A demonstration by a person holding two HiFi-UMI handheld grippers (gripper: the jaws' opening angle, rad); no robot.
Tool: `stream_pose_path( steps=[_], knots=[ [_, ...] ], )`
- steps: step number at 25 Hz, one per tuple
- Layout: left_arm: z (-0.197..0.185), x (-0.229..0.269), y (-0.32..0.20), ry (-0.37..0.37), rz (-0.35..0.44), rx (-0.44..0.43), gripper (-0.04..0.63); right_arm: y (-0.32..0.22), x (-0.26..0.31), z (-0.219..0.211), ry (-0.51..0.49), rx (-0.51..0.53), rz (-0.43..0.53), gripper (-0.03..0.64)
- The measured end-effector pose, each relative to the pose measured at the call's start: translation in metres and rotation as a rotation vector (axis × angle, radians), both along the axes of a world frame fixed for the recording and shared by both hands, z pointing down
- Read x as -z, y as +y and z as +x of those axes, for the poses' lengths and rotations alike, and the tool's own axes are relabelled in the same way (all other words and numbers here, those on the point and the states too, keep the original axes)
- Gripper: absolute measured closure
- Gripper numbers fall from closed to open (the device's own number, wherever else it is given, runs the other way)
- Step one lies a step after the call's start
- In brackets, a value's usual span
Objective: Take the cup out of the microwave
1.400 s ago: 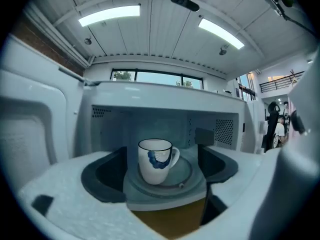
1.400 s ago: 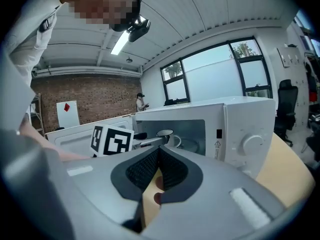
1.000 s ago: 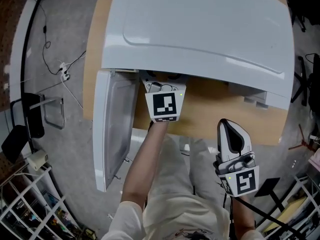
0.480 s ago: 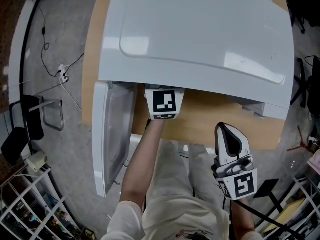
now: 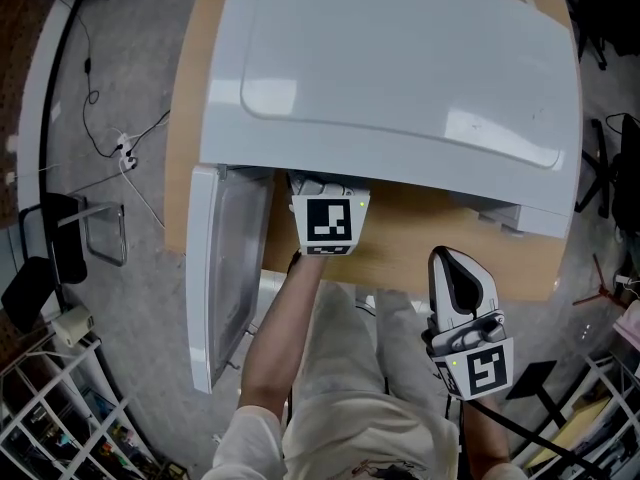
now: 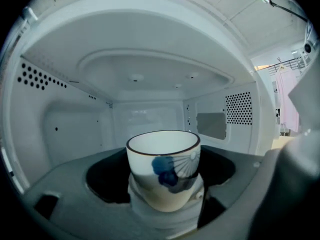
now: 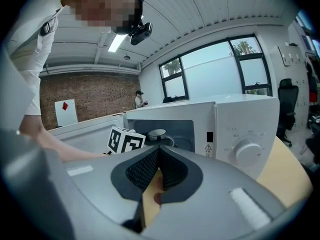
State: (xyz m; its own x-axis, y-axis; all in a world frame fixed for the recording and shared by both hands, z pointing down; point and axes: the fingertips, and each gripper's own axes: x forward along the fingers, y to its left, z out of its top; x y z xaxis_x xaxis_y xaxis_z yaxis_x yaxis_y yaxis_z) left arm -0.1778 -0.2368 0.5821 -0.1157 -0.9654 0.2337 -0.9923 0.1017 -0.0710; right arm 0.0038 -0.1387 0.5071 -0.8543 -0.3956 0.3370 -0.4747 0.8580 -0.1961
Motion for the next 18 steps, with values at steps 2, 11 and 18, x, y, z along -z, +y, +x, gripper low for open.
stream_pose_path(
  steps=[2, 11, 18],
  knots=[
    [0.005, 0.006, 0.007, 0.002, 0.015, -0.003, 0.204, 0.001, 0.004, 0.0, -0.001, 0.004, 0.005, 0.611],
    [0.032, 0.033, 0.046, -0.023, 0.024, -0.024, 0.204, 0.011, 0.033, -0.003, -0.026, 0.028, 0.036, 0.611],
    [0.065, 0.077, 0.092, -0.059, 0.013, -0.079, 0.204, 0.02, 0.064, -0.004, -0.075, 0.015, 0.05, 0.611]
  ],
)
